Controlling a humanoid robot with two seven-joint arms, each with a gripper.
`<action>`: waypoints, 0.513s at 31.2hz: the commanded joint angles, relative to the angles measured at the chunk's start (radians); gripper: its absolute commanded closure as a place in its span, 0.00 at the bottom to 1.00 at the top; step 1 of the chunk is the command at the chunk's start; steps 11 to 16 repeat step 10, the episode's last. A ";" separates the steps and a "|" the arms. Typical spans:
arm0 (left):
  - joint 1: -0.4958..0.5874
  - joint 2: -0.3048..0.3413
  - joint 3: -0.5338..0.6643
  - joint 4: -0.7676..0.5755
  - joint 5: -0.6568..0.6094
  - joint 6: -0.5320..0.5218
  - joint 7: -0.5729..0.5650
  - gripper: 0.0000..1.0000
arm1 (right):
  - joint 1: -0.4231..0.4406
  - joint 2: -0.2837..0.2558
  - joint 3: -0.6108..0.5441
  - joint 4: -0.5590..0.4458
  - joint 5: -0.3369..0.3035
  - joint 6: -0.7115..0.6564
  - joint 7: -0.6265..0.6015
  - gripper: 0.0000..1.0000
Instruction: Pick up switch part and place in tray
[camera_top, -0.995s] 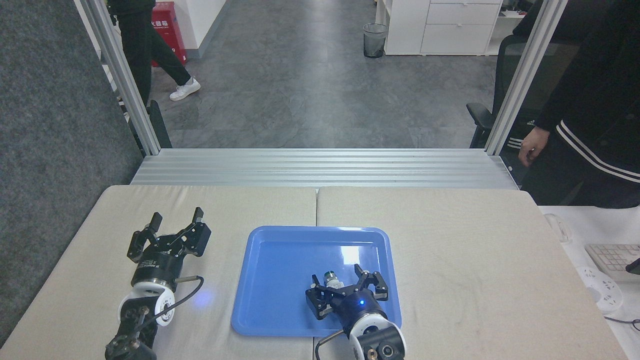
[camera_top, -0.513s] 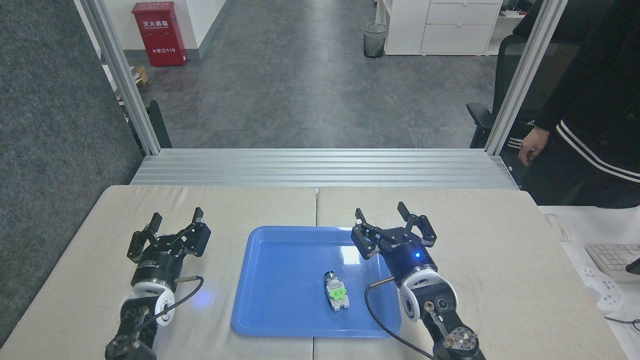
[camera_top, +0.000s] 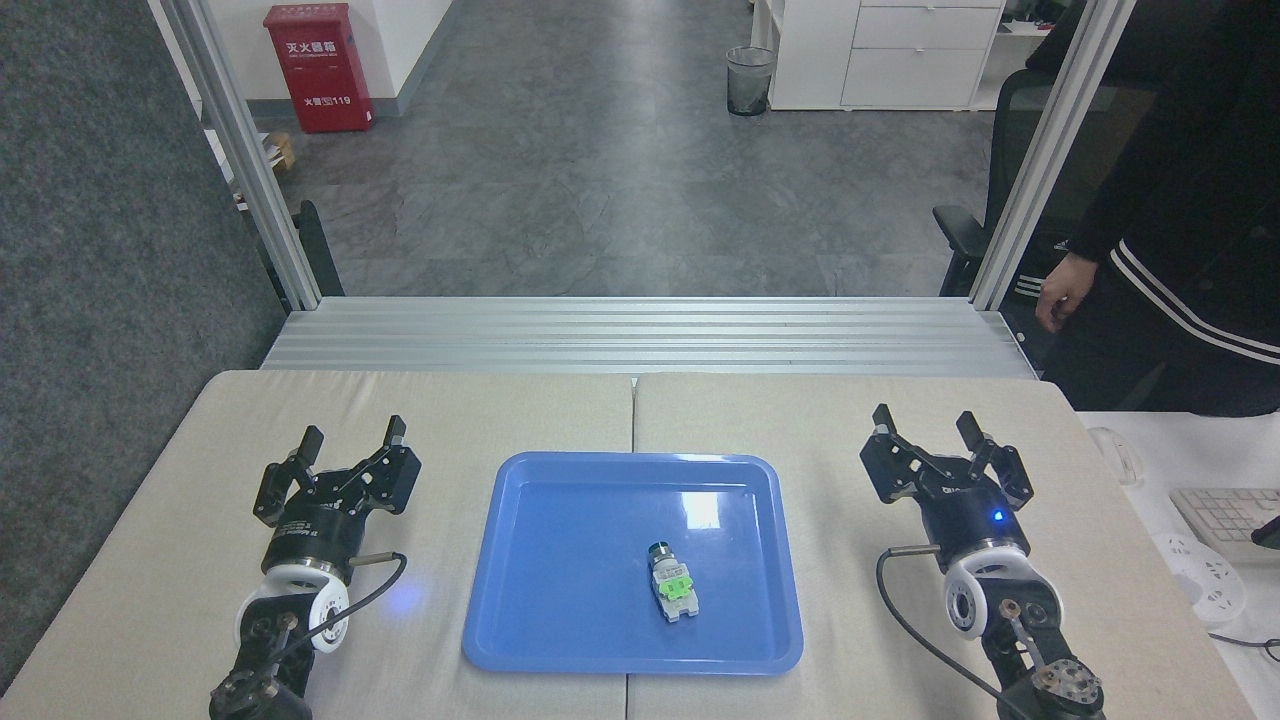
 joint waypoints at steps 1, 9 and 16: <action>0.001 0.000 0.001 0.001 0.000 -0.001 0.001 0.00 | 0.009 -0.131 -0.103 0.080 -0.035 -0.001 -0.006 0.02; 0.003 -0.002 0.000 -0.003 0.000 -0.001 0.001 0.00 | 0.009 -0.128 -0.097 0.079 -0.035 -0.003 -0.001 0.02; 0.003 -0.002 0.001 -0.003 0.000 -0.001 0.001 0.00 | 0.009 -0.128 -0.095 0.079 -0.035 -0.003 -0.001 0.02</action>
